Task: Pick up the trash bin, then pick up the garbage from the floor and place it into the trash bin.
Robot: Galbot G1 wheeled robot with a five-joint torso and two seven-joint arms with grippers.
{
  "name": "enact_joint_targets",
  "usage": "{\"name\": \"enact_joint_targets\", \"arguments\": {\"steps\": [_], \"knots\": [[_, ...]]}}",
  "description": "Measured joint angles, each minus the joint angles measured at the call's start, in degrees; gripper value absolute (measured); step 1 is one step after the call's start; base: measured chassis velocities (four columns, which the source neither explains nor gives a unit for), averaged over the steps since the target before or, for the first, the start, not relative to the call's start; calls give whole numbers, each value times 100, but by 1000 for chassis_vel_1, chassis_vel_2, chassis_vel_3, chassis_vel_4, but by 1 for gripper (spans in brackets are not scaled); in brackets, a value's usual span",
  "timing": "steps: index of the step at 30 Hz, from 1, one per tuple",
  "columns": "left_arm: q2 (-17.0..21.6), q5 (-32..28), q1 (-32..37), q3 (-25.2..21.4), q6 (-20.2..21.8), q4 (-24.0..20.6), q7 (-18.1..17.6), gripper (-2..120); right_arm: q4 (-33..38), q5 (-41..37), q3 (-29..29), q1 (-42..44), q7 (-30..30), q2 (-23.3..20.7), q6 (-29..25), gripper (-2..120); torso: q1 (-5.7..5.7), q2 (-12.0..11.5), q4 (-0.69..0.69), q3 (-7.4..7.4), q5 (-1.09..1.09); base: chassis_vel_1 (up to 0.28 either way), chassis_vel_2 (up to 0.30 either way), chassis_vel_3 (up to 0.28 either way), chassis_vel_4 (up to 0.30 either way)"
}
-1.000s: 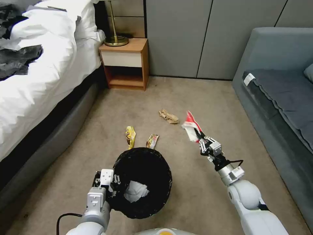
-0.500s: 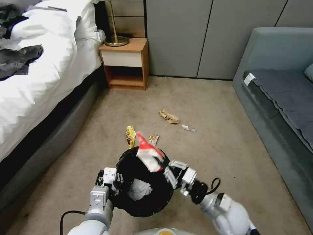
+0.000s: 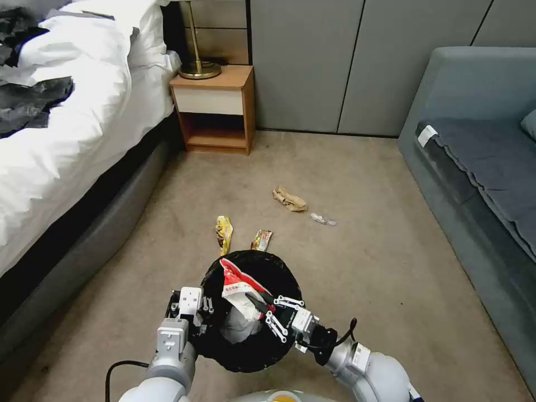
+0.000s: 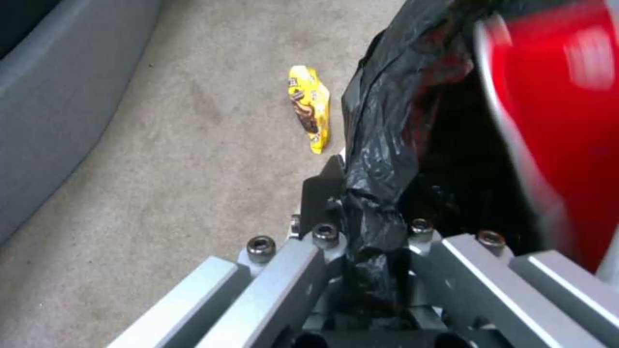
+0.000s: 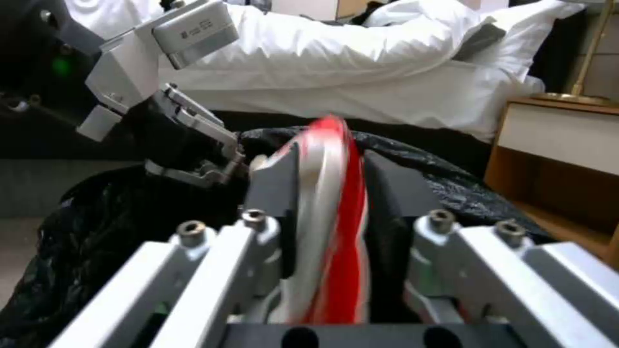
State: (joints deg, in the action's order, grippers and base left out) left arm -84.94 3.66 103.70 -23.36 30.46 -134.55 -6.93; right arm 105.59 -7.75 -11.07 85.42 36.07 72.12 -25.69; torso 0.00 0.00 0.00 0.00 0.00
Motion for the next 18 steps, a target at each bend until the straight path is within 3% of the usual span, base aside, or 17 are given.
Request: {"name": "enact_joint_targets", "arguments": {"steps": [18], "knots": [[39, -5, 3, 3, -1, -23, 9, 1, 21, 28, -41, 37, 21, -74, 7, 94, 0, 0, 0, 0, 0, 0, 0, 0, 0]]}}
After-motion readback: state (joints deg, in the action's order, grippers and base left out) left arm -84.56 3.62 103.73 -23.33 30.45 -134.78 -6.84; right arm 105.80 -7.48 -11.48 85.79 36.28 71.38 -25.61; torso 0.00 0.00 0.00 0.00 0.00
